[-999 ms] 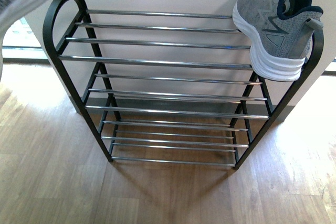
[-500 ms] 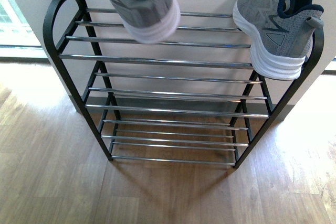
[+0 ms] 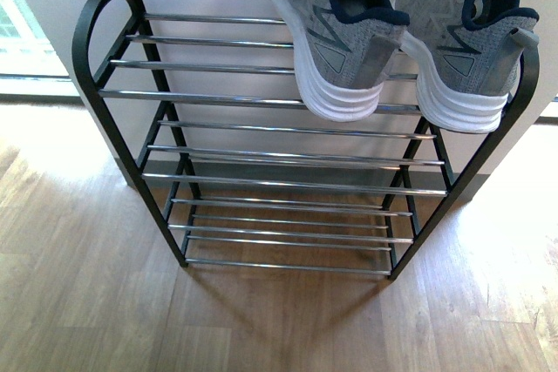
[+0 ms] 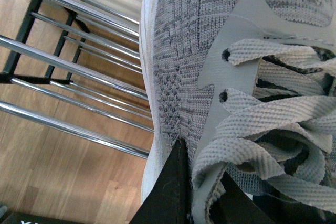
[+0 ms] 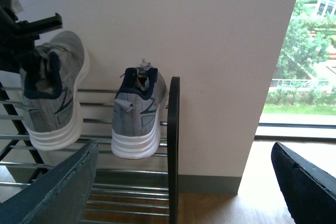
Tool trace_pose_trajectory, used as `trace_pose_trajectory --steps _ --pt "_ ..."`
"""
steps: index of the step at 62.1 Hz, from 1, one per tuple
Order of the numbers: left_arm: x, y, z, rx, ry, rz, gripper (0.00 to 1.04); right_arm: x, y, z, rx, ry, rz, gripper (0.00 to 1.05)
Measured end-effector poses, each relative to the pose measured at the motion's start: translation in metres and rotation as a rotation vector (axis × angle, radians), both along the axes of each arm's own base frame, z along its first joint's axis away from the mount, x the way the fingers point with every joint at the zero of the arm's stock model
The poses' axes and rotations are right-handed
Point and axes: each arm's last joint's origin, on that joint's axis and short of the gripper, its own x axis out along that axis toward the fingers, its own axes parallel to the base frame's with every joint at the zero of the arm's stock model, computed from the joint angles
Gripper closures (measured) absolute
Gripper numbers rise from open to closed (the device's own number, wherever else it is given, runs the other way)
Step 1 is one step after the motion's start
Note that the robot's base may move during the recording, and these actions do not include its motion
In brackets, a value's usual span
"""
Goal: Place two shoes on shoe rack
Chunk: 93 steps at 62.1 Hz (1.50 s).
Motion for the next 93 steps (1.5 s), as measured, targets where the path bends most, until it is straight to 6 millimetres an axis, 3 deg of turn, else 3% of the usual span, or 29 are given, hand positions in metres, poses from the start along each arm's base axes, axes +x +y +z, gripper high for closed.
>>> trace_pose_trajectory --steps 19,49,58,61,69,81,85,93 --pt "0.007 -0.035 -0.022 -0.040 0.099 -0.115 1.03 0.000 0.000 0.000 0.000 0.000 0.000 0.09" --pt "0.017 -0.039 -0.023 -0.134 0.049 -0.074 1.03 0.000 0.000 0.000 0.000 0.000 0.000 0.09" --pt "0.020 -0.039 -0.021 -0.171 0.032 -0.067 0.82 0.000 0.000 0.000 0.000 0.000 0.000 0.09" --pt "0.021 -0.040 -0.019 -0.188 0.025 -0.075 0.68 0.000 0.000 0.000 0.000 0.000 0.000 0.09" --pt "0.020 -0.040 -0.019 -0.188 0.032 -0.070 0.49 0.000 0.000 0.000 0.000 0.000 0.000 0.09" --pt "0.018 -0.034 -0.013 -0.167 0.042 -0.074 0.09 0.000 0.000 0.000 0.000 0.000 0.000 0.09" --pt "0.014 -0.026 0.000 -0.155 0.015 -0.087 0.10 0.000 0.000 0.000 0.000 0.000 0.000 0.09" --pt "-0.004 0.006 0.045 -0.109 -0.069 -0.082 0.09 0.000 0.000 0.000 0.000 0.000 0.000 0.09"
